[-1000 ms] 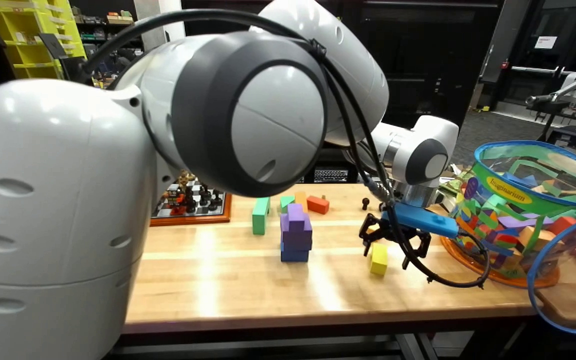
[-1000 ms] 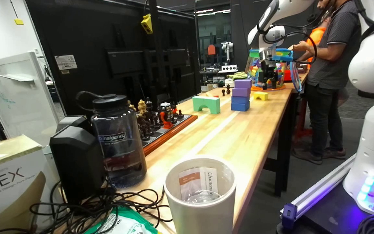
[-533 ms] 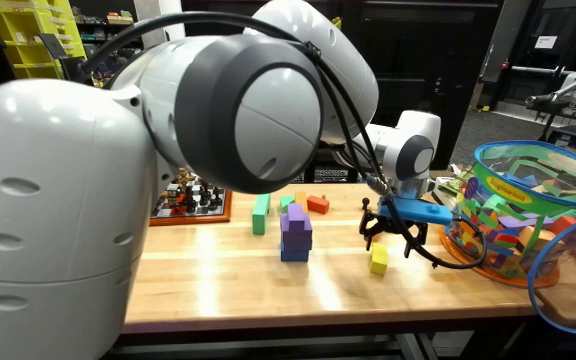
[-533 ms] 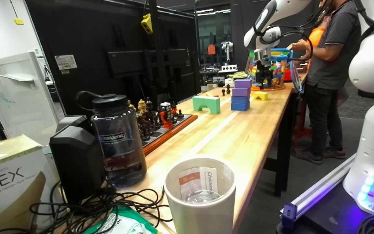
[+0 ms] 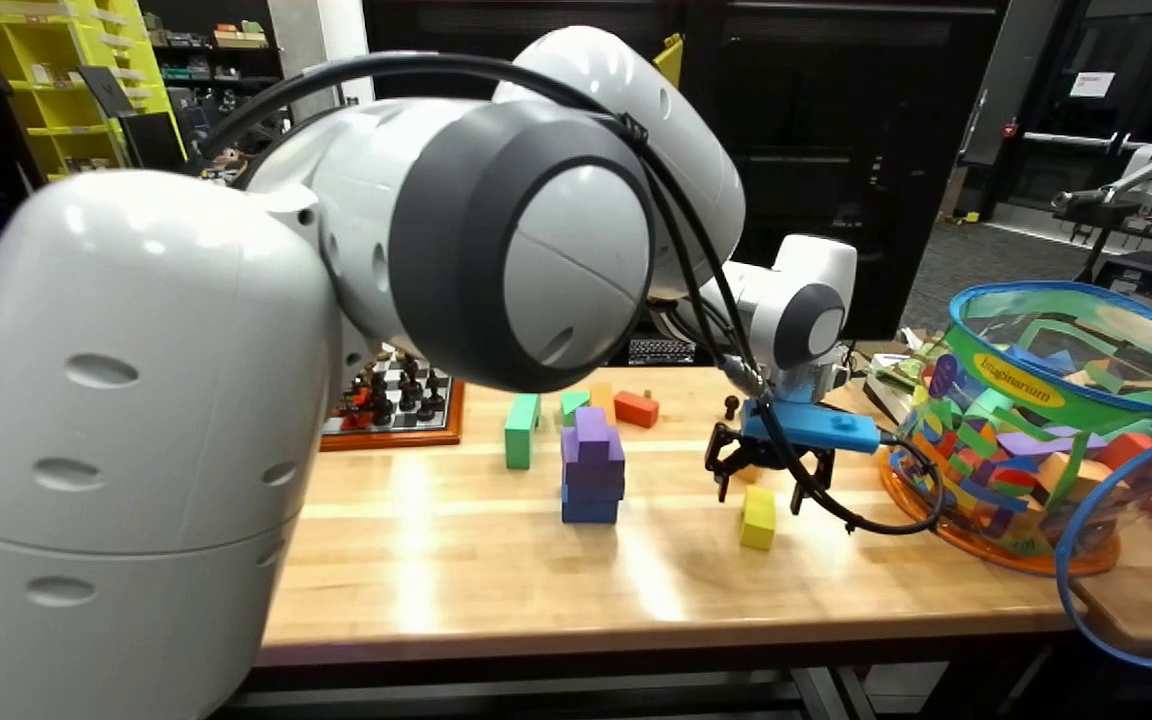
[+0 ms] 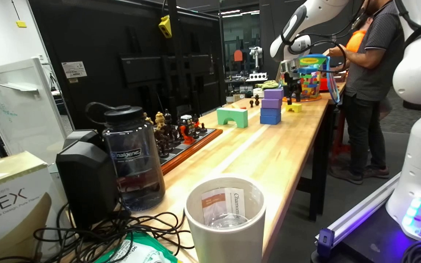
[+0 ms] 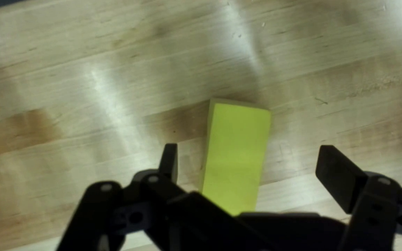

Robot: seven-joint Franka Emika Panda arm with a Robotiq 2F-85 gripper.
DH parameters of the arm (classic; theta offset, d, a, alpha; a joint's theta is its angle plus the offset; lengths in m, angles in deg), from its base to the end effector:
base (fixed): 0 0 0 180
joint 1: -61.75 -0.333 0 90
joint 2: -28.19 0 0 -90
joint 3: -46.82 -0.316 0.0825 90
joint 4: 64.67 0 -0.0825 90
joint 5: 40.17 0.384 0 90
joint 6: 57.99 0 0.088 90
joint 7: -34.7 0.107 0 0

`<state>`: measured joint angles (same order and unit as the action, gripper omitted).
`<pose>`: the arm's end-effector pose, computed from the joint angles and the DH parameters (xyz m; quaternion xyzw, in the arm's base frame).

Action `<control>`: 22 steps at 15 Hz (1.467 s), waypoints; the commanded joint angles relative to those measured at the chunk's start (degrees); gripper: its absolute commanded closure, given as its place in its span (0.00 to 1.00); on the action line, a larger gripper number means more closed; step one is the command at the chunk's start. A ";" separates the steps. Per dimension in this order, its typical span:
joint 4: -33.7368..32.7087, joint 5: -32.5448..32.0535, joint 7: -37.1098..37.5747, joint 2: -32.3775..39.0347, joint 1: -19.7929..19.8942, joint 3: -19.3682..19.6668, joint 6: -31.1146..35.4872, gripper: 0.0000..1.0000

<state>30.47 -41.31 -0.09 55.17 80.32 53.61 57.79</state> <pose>0.6009 -0.2770 0.3288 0.9937 0.0917 -0.0645 0.0041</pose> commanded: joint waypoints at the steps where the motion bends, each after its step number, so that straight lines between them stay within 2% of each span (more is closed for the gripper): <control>1: -1.08 -0.19 -0.84 0.89 0.74 -0.13 0.21 0.00; 7: -1.81 0.03 -1.06 1.92 1.29 -0.29 0.06 0.00; 8: -1.90 0.00 -1.15 2.01 1.35 -0.29 -0.01 0.17; 9: -1.93 0.16 -1.47 2.02 1.52 -0.36 -0.12 0.27; 10: -1.93 0.04 -1.45 2.08 1.52 -0.31 -0.05 0.32; 17: -1.92 -0.05 -1.38 1.68 1.85 -0.02 0.18 0.85; 22: -0.46 0.28 -0.32 -0.26 1.77 0.00 0.65 0.85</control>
<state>28.85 -41.29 -0.29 56.97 81.78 53.84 57.99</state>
